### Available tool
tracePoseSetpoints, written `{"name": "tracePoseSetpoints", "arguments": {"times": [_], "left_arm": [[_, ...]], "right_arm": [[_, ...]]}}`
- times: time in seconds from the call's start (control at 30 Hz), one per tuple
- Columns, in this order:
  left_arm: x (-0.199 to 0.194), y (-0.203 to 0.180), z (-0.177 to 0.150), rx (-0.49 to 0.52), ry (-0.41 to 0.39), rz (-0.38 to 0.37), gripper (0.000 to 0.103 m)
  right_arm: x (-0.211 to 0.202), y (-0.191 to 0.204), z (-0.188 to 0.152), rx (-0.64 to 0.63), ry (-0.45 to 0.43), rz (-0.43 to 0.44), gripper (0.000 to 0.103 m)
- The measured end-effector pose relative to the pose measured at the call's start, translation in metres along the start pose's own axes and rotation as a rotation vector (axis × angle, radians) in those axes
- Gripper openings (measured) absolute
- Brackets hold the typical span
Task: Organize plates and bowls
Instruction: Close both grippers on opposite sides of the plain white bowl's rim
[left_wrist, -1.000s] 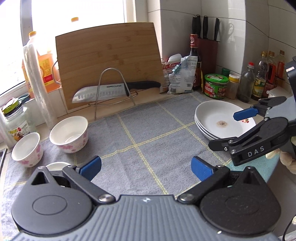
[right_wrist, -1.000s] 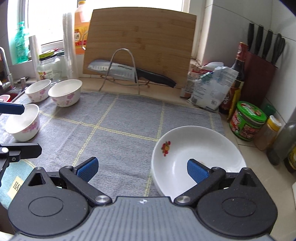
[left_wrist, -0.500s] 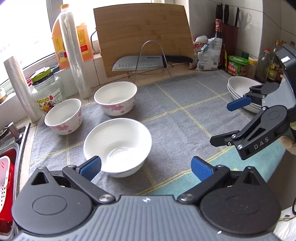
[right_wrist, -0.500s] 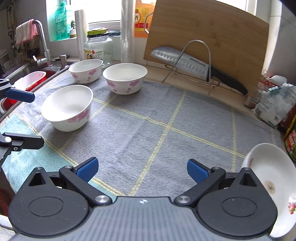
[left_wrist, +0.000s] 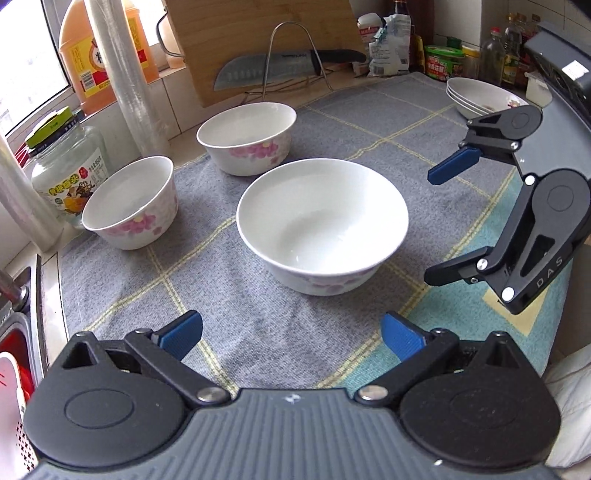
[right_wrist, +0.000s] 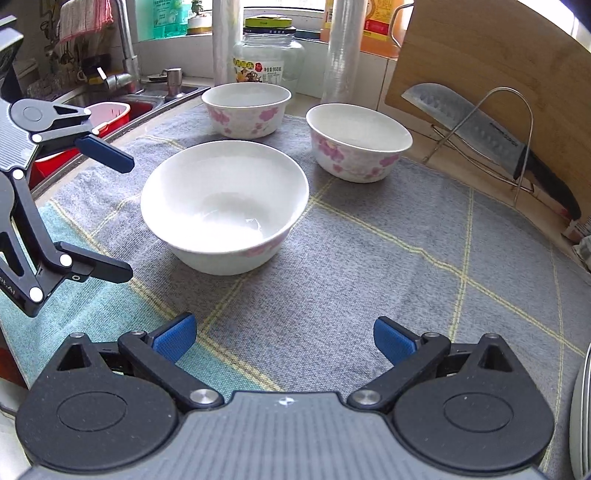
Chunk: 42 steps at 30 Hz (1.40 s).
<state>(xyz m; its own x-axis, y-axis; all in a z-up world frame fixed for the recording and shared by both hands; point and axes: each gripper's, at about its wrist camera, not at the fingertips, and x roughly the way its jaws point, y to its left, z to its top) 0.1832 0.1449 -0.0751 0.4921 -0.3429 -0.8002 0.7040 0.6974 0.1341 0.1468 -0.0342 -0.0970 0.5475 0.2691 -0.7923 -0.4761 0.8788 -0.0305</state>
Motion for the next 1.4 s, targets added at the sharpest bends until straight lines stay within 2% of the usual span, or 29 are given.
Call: {"name": "tracePoseSetpoints", "arguments": {"times": [0.23,0.4,0.67,0.77,1.0,1.17,1.4], "left_arm": [[0.011,0.011,0.008,0.143,-0.008,-0.07,0.102],[0.018,0.019,0.013,0.217,0.012,-0.162,0.101],[0.027,0.023,0.021,0.279,-0.003,-0.196,0.1],[0.032,0.027,0.027,0.304,0.006,-0.214,0.09],[0.036,0.028,0.029,0.389,0.017,-0.238,0.087],[0.037,0.028,0.032,0.445,0.021,-0.269,0.082],[0.036,0.026,0.035,0.521,0.009,-0.29,0.081]], "right_arm": [[0.008,0.007,0.012,-0.023,-0.001,0.008,0.103],[0.008,0.009,0.018,-0.084,-0.004,0.019,0.103],[0.008,0.013,0.03,-0.185,-0.011,0.044,0.098],[0.011,0.016,0.034,-0.218,-0.007,0.049,0.095],[0.014,0.021,0.04,-0.291,-0.002,0.077,0.087],[0.014,0.021,0.044,-0.319,-0.001,0.085,0.086],[0.016,0.019,0.047,-0.34,0.004,0.102,0.085]]}}
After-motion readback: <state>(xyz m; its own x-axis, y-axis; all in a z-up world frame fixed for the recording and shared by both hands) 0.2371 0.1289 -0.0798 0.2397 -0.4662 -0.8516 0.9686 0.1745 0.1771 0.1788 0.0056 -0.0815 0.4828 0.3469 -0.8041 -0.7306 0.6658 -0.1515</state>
